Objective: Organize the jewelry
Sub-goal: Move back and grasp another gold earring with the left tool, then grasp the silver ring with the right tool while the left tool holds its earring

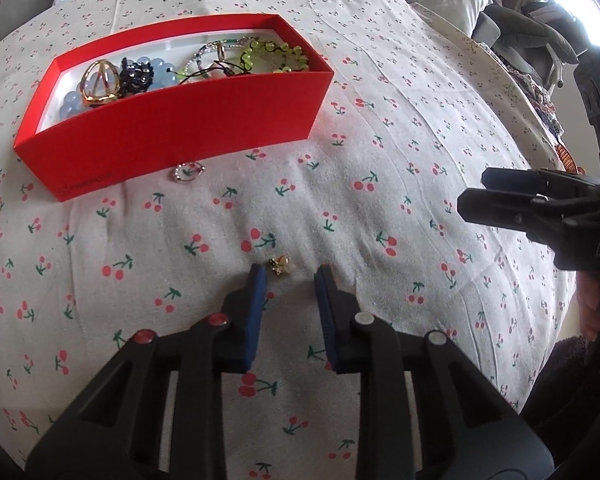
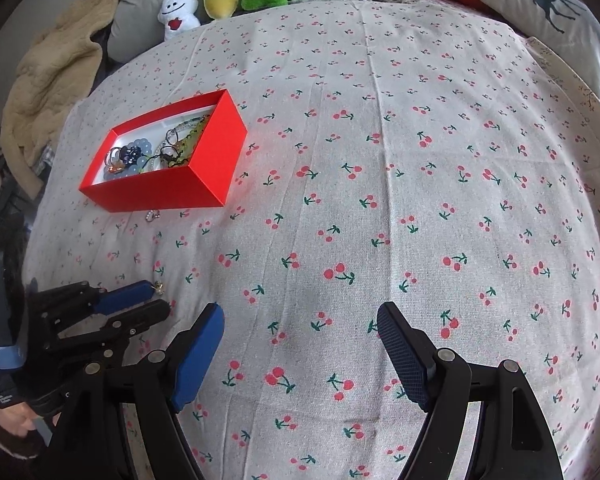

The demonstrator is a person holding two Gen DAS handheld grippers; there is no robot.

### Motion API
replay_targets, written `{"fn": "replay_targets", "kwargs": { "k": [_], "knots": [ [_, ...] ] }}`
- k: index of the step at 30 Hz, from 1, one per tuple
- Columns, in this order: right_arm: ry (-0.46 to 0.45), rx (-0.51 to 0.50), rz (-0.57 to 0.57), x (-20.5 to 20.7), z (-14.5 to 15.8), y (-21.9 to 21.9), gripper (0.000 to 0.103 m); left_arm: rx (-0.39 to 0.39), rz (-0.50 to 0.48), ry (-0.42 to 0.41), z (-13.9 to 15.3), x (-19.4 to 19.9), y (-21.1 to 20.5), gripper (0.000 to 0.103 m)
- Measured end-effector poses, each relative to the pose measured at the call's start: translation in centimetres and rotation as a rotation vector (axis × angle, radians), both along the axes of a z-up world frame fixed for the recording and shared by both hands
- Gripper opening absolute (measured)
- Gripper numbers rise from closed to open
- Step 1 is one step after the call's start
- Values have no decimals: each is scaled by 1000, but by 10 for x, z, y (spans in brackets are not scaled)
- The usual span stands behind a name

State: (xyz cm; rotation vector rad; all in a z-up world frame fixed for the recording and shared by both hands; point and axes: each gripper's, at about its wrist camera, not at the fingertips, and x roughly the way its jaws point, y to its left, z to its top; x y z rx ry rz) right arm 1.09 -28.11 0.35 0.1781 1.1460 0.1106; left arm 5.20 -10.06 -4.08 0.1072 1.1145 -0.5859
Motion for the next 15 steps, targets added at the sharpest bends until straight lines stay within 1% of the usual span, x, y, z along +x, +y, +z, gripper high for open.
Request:
{"fn": "replay_targets", "kwargs": {
  "k": [3, 5, 7, 15],
  "knots": [
    [6, 3, -5, 0, -1, -3, 80, 8, 20, -3, 0, 1, -3, 24],
    [6, 7, -8, 0, 0, -4, 80, 22, 26, -12, 0, 2, -7, 20],
    [3, 7, -10, 0, 1, -5, 80, 38, 30, -19, 0, 2, -9, 12],
    [2, 13, -28, 3, 4, -5, 80, 37, 31, -17, 5, 6, -5, 11]
  ]
}}
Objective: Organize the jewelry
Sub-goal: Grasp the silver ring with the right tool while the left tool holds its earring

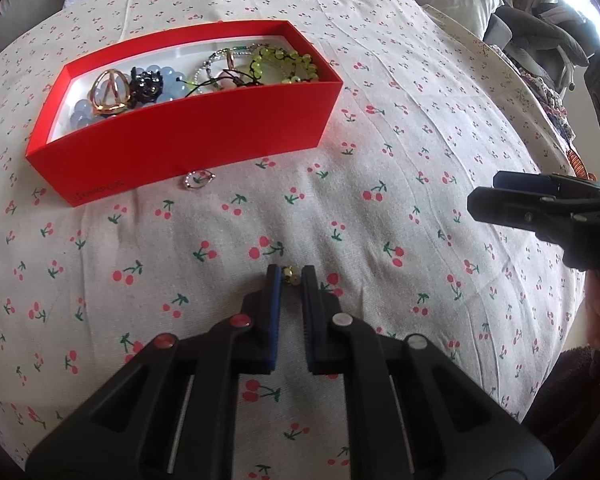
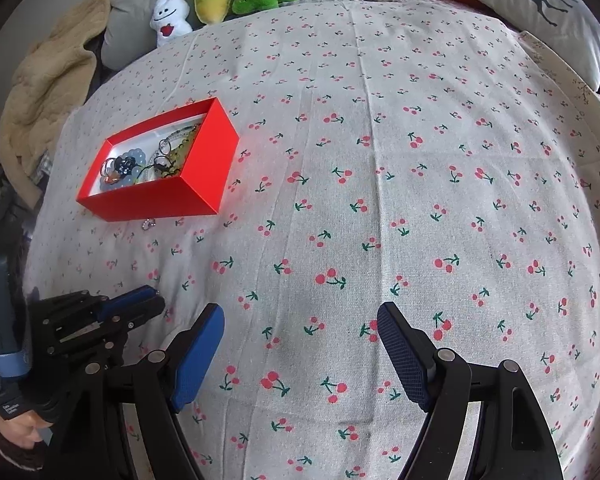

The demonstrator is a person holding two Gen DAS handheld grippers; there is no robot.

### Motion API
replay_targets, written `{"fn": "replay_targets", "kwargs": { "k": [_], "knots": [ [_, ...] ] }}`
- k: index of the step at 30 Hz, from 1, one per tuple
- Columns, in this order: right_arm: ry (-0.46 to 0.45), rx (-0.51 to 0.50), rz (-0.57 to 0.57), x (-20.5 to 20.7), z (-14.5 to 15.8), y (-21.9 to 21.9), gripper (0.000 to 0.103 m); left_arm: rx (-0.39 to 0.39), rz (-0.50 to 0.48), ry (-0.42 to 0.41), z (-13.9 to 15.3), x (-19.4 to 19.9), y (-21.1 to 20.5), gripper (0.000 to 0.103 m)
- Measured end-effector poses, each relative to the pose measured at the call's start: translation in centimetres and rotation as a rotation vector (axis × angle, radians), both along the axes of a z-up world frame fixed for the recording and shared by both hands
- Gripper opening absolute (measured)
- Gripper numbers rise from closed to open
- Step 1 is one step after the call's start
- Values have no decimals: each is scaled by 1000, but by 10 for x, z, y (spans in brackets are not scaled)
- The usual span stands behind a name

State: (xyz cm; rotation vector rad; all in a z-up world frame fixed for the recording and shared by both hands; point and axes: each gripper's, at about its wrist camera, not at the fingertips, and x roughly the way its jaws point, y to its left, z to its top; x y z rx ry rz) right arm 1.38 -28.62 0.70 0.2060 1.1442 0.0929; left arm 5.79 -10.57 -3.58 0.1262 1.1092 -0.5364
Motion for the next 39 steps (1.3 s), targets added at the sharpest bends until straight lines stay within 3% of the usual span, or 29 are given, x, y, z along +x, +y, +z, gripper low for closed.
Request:
{"fn": "replay_targets", "kwargs": {
  "k": [13, 22, 28, 30, 35, 39],
  "knots": [
    [-6, -3, 11, 14, 2, 34, 80, -5, 110, -8, 15, 13, 57, 11],
    [23, -23, 47, 42, -11, 93, 80, 26, 181, -13, 20, 20, 96, 11],
    [64, 29, 43, 66, -14, 126, 79, 18, 202, 12, 20, 30, 111, 11],
    [77, 40, 36, 74, -16, 134, 77, 12, 201, 11, 22, 32, 113, 11],
    [101, 32, -4, 92, -27, 150, 55, 2, 201, 11, 25, 35, 117, 11],
    [96, 6, -27, 100, -31, 160, 50, 3, 206, 16, 23, 36, 121, 11]
  ]
}}
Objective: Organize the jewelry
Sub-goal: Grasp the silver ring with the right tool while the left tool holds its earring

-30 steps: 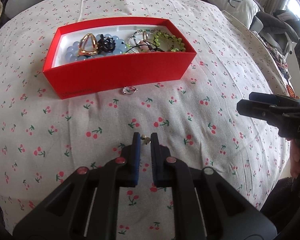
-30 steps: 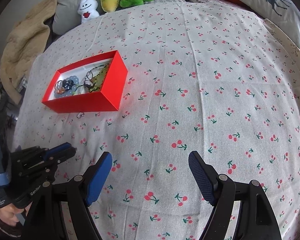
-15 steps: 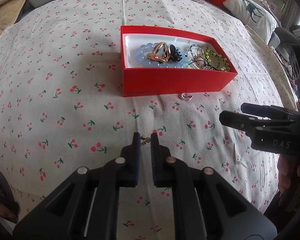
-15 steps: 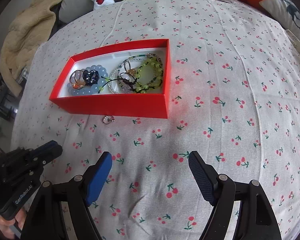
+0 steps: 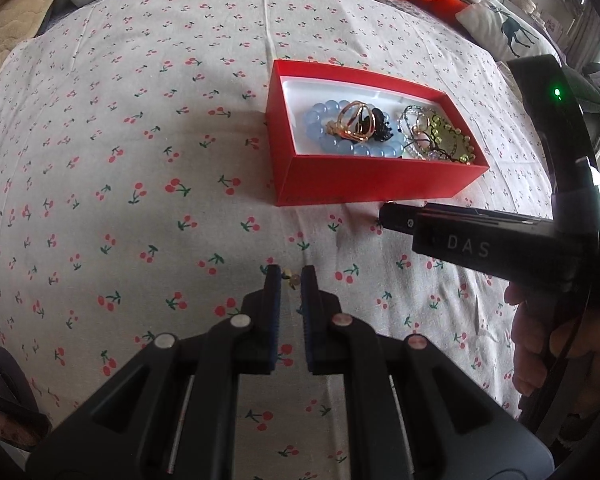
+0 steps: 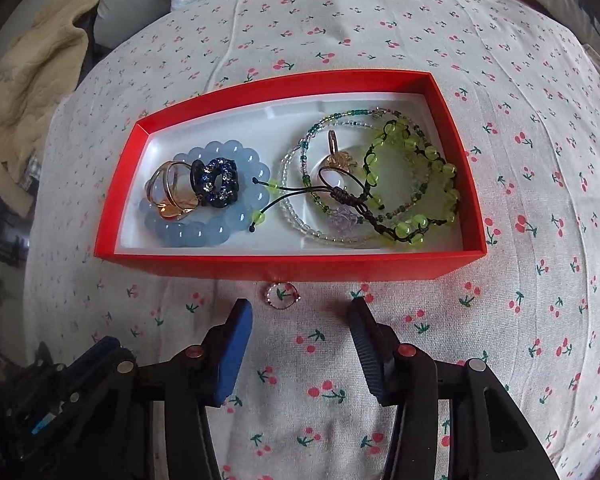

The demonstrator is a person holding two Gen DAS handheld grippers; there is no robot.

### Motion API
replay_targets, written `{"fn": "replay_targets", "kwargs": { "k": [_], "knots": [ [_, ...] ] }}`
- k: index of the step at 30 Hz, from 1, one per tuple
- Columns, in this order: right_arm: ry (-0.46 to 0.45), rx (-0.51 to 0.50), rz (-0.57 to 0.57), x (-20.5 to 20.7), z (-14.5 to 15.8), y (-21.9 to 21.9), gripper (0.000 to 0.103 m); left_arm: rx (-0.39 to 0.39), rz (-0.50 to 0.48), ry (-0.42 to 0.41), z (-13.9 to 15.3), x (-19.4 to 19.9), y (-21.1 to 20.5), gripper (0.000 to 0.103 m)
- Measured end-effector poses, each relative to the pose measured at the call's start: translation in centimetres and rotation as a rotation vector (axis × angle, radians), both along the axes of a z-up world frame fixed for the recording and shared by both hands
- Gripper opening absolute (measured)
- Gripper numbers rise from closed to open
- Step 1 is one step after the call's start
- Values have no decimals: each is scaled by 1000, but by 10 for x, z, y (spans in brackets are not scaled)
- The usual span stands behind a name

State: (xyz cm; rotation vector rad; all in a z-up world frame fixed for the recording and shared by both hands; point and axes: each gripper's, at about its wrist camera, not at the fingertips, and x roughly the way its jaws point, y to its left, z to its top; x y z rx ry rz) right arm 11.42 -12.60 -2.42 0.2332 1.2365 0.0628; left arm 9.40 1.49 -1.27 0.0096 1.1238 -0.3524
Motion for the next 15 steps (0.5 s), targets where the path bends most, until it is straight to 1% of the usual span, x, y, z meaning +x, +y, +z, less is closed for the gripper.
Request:
{"fn": "replay_targets", "kwargs": {
  "k": [2, 5, 9, 11, 15],
  "knots": [
    [-6, -15, -7, 3, -1, 6, 45, 1, 2, 2, -1, 0, 1, 11],
    [-12, -45, -12, 7, -1, 12, 41, 1, 5, 2, -1, 1, 2, 11],
    [-19, -107, -10, 9, -3, 19, 33, 3, 13, 6, -4, 1, 2, 11],
    [-24, -123, 1, 10, -3, 21, 20, 4, 16, 9, -5, 1, 2, 11],
    [-29, -106, 20, 12, -3, 20, 19, 3, 16, 8, -5, 1, 0, 11]
  ]
}}
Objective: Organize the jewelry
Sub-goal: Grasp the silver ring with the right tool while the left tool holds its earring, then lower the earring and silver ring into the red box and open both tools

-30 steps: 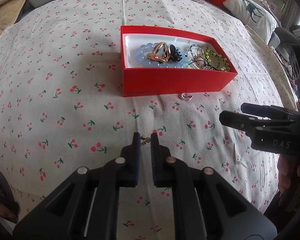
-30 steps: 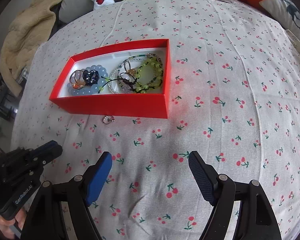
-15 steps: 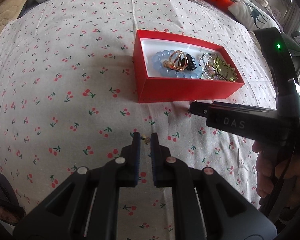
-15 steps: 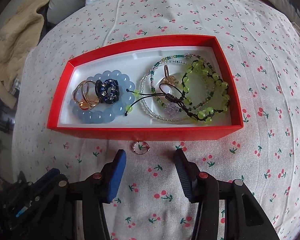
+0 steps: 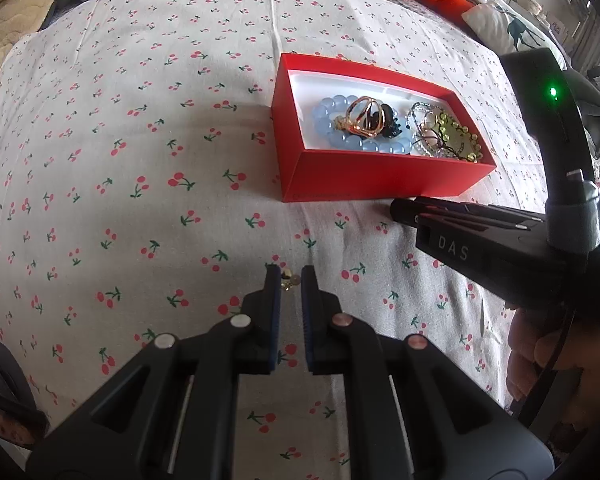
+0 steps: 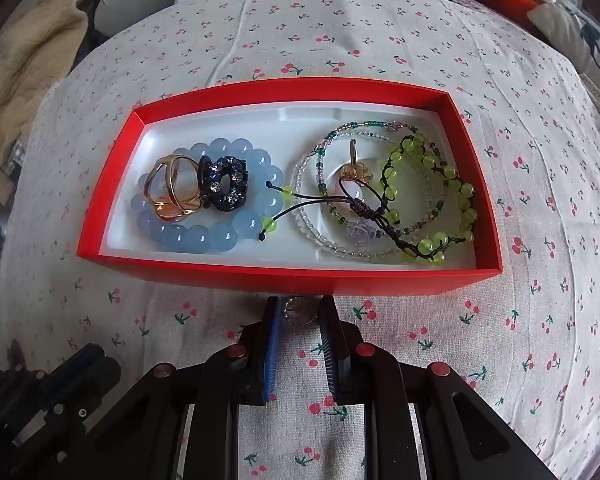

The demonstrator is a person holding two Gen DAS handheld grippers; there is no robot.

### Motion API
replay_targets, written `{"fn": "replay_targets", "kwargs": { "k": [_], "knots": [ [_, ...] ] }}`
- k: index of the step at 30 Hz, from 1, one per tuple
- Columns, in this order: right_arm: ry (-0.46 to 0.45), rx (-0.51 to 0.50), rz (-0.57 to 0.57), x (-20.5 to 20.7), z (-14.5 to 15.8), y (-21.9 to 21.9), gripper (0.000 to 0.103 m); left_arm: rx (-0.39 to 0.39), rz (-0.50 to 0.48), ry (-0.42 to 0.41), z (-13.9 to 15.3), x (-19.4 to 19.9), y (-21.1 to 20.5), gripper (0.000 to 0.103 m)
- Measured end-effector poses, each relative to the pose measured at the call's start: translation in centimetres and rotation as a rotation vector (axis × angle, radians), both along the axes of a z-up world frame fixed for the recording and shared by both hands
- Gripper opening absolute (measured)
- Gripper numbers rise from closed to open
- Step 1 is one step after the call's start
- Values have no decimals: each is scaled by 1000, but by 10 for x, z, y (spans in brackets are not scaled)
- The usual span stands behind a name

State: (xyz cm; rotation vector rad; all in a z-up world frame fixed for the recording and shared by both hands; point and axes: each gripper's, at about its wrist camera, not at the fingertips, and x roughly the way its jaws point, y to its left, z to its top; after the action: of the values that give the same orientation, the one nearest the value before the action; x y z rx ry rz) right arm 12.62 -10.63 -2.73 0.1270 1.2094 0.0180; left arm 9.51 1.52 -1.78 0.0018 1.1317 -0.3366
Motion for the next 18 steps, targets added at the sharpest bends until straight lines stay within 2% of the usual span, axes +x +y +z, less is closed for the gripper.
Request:
{"fn": "replay_targets", "kwargs": {
  "k": [9, 18],
  "knots": [
    [14, 90, 28, -12, 15, -22, 19, -22, 6, -17, 10, 0, 4, 11],
    [-59, 184, 29, -33, 59, -45, 19, -93, 19, -56, 34, 9, 2, 11]
  ]
}}
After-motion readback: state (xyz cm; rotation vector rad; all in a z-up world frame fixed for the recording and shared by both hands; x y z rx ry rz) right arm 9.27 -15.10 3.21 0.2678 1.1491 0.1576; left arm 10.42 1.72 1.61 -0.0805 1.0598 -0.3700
